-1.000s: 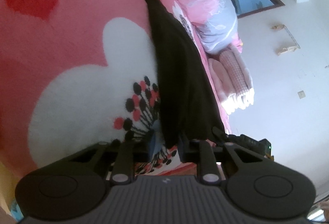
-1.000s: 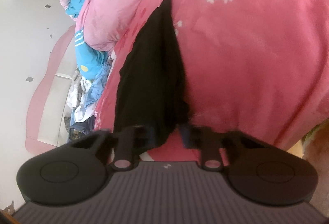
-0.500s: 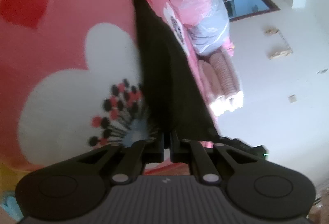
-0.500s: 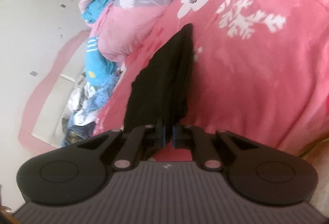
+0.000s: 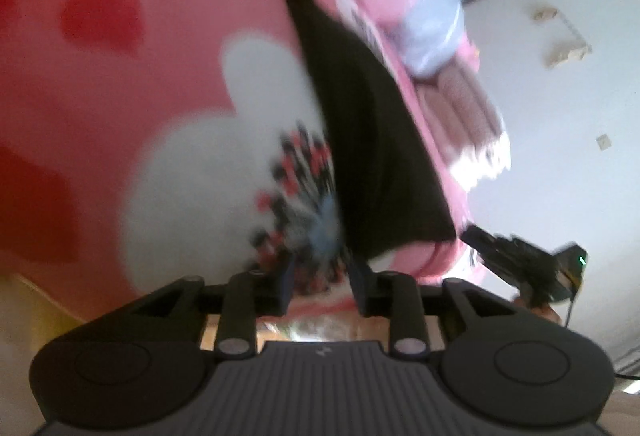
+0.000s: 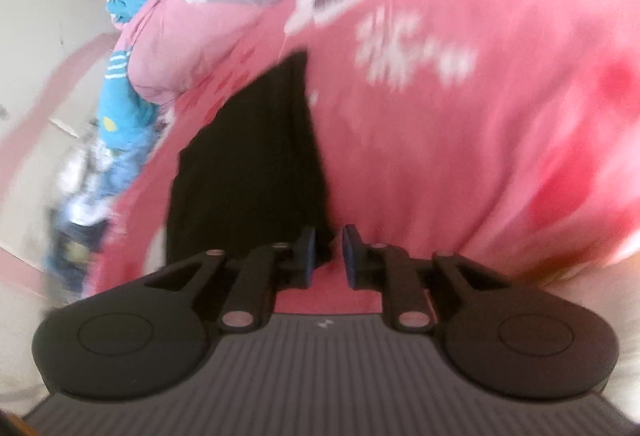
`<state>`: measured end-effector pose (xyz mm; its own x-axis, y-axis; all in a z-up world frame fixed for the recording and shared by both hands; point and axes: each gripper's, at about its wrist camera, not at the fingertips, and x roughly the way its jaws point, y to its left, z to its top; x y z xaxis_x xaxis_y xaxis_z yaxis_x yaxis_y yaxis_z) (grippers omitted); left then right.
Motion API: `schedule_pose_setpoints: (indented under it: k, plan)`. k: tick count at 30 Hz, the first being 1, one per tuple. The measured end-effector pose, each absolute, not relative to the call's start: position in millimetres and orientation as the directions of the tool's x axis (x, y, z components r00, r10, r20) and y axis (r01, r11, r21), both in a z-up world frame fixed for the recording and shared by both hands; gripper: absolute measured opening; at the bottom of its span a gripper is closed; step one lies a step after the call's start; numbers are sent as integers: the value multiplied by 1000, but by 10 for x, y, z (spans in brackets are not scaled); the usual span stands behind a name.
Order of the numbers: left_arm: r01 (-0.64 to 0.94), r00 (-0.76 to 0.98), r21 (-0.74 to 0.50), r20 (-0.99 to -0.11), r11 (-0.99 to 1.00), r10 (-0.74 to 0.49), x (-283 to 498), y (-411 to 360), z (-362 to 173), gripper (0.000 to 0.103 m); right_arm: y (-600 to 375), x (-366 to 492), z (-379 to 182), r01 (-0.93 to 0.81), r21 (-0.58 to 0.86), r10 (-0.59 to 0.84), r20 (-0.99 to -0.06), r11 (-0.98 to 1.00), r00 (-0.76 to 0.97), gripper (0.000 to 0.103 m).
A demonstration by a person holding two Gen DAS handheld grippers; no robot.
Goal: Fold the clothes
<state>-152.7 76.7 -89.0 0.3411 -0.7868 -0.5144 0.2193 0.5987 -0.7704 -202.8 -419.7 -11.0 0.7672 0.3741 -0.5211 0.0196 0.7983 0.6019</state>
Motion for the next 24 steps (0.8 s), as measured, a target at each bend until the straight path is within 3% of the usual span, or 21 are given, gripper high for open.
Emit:
schedule_pose_setpoints:
  k: [4, 9, 16, 21, 24]
  plan:
    - [213, 455, -747, -495, 630, -740, -1366, 1079, -617, 36, -4177, -2102, 54, 14, 511, 303, -532, 860, 790, 16]
    - [243, 525, -719, -467, 651, -712, -878, 1007, -302, 73, -3999, -1975, 95, -56, 477, 330, -513, 877, 793, 18]
    - [288, 481, -619, -566, 730, -669, 68, 383, -279, 70, -3884, -1546, -63, -61, 497, 362, -536, 865, 763, 19]
    - [356, 465, -500, -638, 789, -614, 480, 5, -434, 49, -3802, -1061, -26, -116, 418, 357, -563, 901, 745, 19]
    - [392, 496, -452, -630, 802, -597, 557, -70, -454, 37, -3733, -758, -2, -159, 362, 355, -581, 919, 733, 20]
